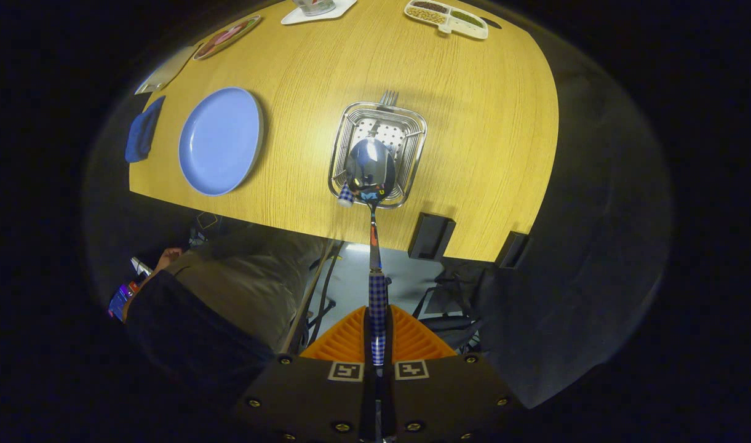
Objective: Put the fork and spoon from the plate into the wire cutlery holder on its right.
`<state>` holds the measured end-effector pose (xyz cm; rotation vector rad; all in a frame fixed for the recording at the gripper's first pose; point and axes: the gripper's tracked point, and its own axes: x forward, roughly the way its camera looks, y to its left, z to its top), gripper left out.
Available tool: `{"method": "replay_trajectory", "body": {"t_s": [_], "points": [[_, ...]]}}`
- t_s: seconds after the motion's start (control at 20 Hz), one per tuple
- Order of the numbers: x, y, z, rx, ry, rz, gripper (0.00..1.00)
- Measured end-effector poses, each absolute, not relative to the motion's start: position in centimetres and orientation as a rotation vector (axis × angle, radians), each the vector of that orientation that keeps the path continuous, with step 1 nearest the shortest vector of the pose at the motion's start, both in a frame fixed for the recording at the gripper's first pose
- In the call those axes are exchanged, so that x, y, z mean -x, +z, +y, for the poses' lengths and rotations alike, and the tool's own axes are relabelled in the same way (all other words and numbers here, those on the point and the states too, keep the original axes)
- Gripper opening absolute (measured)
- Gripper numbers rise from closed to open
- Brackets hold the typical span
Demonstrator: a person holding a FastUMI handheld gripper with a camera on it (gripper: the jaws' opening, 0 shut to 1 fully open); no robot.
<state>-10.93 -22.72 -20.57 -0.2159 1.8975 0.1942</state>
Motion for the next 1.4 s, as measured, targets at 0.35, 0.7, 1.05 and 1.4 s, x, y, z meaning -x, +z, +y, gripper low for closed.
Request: {"method": "replay_trajectory", "body": {"t_s": [0.35, 0.7, 1.05, 1.4], "points": [[9.5, -21.1, -23.8, 0.277, 0.177, 1.977, 0.04], [8.0, -21.1, -24.9, 0.442, 0.166, 2.077, 0.04], [5.3, -21.2, -25.8, 0.563, 0.146, 2.132, 0.04], [4.3, -21.5, -25.3, 0.599, 0.138, 2.151, 0.09]]}}
